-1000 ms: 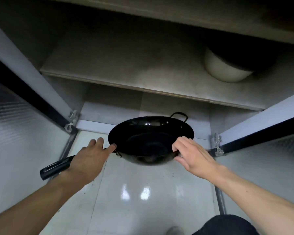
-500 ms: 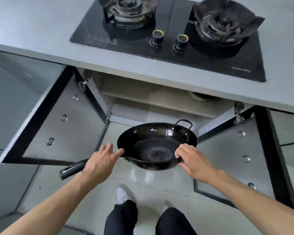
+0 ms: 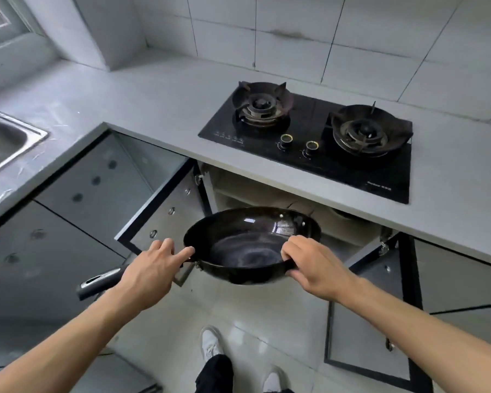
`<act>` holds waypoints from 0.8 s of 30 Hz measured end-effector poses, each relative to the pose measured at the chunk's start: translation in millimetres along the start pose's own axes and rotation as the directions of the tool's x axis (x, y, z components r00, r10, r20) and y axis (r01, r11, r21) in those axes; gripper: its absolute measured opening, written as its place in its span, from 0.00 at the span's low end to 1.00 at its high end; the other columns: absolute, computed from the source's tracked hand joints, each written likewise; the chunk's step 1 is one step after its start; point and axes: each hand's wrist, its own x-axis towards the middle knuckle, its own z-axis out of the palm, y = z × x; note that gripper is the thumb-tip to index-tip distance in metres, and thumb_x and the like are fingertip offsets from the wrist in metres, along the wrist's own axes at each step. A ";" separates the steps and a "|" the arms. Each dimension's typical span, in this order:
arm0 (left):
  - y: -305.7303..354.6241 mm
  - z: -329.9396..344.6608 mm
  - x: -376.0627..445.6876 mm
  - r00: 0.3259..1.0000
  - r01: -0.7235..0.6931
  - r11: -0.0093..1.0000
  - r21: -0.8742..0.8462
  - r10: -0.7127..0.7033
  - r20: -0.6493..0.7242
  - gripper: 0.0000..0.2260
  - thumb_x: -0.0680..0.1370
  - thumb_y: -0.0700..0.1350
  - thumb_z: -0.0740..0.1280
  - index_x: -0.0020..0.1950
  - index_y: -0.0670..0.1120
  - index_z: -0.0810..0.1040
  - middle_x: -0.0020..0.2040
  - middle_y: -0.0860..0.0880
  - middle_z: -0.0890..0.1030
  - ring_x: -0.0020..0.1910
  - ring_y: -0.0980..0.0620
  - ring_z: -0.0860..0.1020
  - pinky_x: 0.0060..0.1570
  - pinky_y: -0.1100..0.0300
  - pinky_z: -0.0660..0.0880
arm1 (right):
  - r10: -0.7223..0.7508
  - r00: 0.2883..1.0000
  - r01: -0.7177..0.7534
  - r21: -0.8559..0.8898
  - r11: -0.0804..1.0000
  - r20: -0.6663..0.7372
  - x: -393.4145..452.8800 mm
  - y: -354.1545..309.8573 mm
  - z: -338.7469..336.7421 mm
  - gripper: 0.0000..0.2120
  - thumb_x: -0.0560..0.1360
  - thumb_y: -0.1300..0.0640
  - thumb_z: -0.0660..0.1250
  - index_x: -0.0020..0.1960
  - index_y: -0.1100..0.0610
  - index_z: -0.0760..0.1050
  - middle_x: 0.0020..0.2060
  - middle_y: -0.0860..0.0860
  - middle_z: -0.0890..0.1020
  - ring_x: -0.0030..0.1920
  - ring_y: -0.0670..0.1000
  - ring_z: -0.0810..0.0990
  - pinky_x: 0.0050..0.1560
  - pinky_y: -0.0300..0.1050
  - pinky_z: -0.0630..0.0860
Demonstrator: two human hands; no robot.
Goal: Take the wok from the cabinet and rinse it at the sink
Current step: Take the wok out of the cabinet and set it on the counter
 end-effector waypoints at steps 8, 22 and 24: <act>-65.7 -77.6 0.5 0.989 0.055 0.998 0.039 -0.049 -0.139 0.25 0.75 0.40 0.61 0.69 0.58 0.63 0.48 0.49 0.68 0.44 0.47 0.68 0.33 0.55 0.70 | -0.108 0.987 0.099 -0.071 0.993 -0.120 70.8 -35.2 -67.7 0.17 0.68 0.58 0.74 0.45 0.50 0.66 0.42 0.44 0.71 0.40 0.47 0.68 0.42 0.42 0.70; -198.5 -129.6 78.4 0.922 0.145 0.989 0.036 -0.122 -0.368 0.24 0.77 0.39 0.64 0.69 0.58 0.63 0.45 0.49 0.68 0.42 0.48 0.68 0.33 0.53 0.74 | -0.194 0.948 0.139 -0.222 0.965 -0.252 240.6 -56.3 -114.8 0.17 0.67 0.60 0.77 0.45 0.53 0.68 0.42 0.47 0.72 0.42 0.51 0.71 0.43 0.42 0.68; -210.8 -131.4 94.5 0.915 0.166 0.986 0.006 -0.151 -0.374 0.23 0.77 0.40 0.63 0.68 0.58 0.63 0.45 0.49 0.68 0.43 0.48 0.69 0.34 0.53 0.74 | -0.213 0.943 0.161 -0.208 0.965 -0.254 265.1 -49.0 -119.6 0.15 0.68 0.61 0.76 0.45 0.54 0.70 0.42 0.47 0.73 0.42 0.50 0.71 0.43 0.42 0.68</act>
